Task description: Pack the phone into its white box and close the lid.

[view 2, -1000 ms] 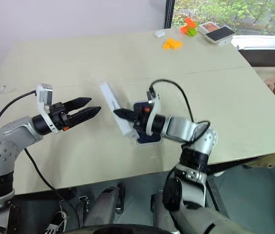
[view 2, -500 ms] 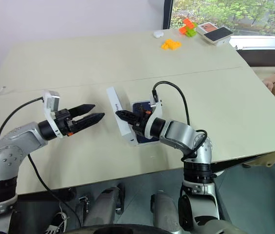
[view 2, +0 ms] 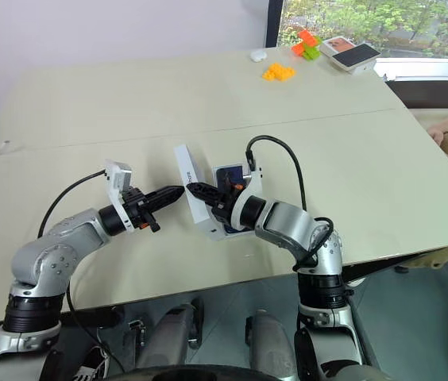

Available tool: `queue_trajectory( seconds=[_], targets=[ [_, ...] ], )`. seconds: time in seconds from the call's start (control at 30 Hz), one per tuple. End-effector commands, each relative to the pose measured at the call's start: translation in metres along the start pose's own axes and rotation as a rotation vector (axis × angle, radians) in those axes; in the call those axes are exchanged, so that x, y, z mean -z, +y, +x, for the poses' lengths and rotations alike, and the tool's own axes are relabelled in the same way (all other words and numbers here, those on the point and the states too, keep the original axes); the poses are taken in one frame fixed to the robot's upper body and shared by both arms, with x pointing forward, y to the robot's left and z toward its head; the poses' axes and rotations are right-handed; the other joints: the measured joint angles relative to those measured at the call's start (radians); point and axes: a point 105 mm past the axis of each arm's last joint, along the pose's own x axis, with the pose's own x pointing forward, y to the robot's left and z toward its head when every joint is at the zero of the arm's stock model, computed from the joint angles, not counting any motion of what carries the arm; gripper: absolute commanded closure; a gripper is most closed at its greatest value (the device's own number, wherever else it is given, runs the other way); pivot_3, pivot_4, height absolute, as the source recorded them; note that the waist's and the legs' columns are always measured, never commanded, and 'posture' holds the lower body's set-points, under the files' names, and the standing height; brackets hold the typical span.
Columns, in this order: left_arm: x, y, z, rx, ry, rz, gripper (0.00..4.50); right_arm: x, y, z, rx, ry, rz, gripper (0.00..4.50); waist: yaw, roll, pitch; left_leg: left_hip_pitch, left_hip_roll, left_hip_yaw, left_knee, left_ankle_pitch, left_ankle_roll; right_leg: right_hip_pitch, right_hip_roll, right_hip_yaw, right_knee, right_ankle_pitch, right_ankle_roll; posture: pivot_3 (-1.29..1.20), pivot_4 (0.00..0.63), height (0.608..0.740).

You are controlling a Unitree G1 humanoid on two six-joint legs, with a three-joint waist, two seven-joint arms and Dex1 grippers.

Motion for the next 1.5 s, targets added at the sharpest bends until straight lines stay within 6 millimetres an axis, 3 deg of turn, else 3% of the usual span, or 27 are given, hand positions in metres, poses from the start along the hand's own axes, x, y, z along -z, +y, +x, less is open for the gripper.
queue_trajectory(
  seconds=[0.03, 0.27, 0.37, 0.57, 0.73, 1.03, 1.2, 1.33, 1.5],
  targets=[
    [-0.004, -0.004, 0.004, 0.009, -0.021, 0.038, 4.44, 0.003, 0.004, -0.002, -0.017, 0.015, -0.027, 4.50, 0.000, 0.000, 0.000, 0.000, 0.000, 0.000, 0.000, 0.000, 0.000, 0.000, 0.000, 0.000, 0.000, 0.000, 0.000, 0.00, 0.150, 0.740],
    [-0.009, -0.007, 0.016, 0.013, -0.046, 0.038, 4.44, 0.003, 0.002, -0.002, -0.018, 0.008, -0.015, 4.50, 0.001, 0.000, 0.000, 0.000, 0.000, 0.000, 0.000, 0.000, 0.000, 0.000, 0.000, 0.000, 0.000, 0.000, 0.000, 0.00, 0.150, 0.740],
    [-0.005, -0.012, 0.022, 0.032, -0.036, 0.029, 4.50, 0.004, -0.001, -0.002, -0.003, 0.012, -0.015, 3.54, 0.001, 0.000, 0.000, 0.000, 0.000, 0.000, 0.000, 0.000, 0.000, 0.000, 0.000, 0.000, 0.000, 0.000, 0.000, 0.00, 0.150, 0.740],
    [0.000, -0.016, 0.027, 0.043, -0.024, 0.026, 4.50, 0.003, 0.000, -0.004, 0.000, 0.018, -0.044, 0.57, 0.000, 0.000, 0.000, -0.001, 0.000, 0.000, 0.000, 0.000, 0.000, 0.000, 0.000, 0.000, -0.001, 0.000, 0.000, 0.00, 0.150, 0.740],
    [-0.002, -0.015, 0.026, 0.037, -0.032, 0.027, 4.50, -0.010, 0.012, -0.009, -0.030, 0.004, -0.155, 0.57, 0.000, 0.000, 0.000, -0.001, 0.000, 0.000, 0.000, 0.000, 0.000, 0.000, 0.000, 0.000, -0.001, 0.000, 0.000, 0.00, 0.150, 0.740],
    [0.001, -0.014, 0.026, 0.034, -0.033, 0.021, 4.50, -0.051, 0.009, -0.040, 0.079, 0.137, -0.848, 0.57, 0.006, 0.000, 0.001, -0.001, 0.000, 0.000, 0.000, -0.001, 0.001, 0.000, 0.001, 0.000, -0.002, 0.000, 0.000, 0.00, 0.150, 0.740],
    [0.004, -0.019, 0.033, 0.058, -0.035, -0.005, 4.50, -0.070, 0.011, -0.061, 0.031, 0.204, -0.985, 0.57, 0.002, -0.001, 0.001, -0.002, 0.000, 0.000, 0.000, -0.002, 0.003, 0.000, 0.001, 0.000, -0.003, 0.000, 0.000, 0.00, 0.150, 0.740],
    [0.006, -0.025, 0.043, 0.078, -0.034, -0.003, 4.50, -0.076, -0.018, -0.087, 0.127, 0.370, -1.189, 0.57, 0.008, 0.000, 0.001, -0.002, -0.001, 0.000, 0.000, -0.002, 0.003, 0.000, 0.001, -0.001, -0.004, 0.000, 0.001, 0.00, 0.150, 0.740],
    [0.011, -0.028, 0.059, 0.076, -0.044, -0.020, 4.50, -0.094, -0.029, -0.106, 0.185, 0.456, -1.330, 0.57, 0.007, -0.001, 0.002, -0.001, -0.002, 0.000, 0.002, -0.002, 0.002, 0.001, 0.000, -0.001, -0.004, 0.000, 0.002, 0.00, 0.150, 0.740]
  ],
)
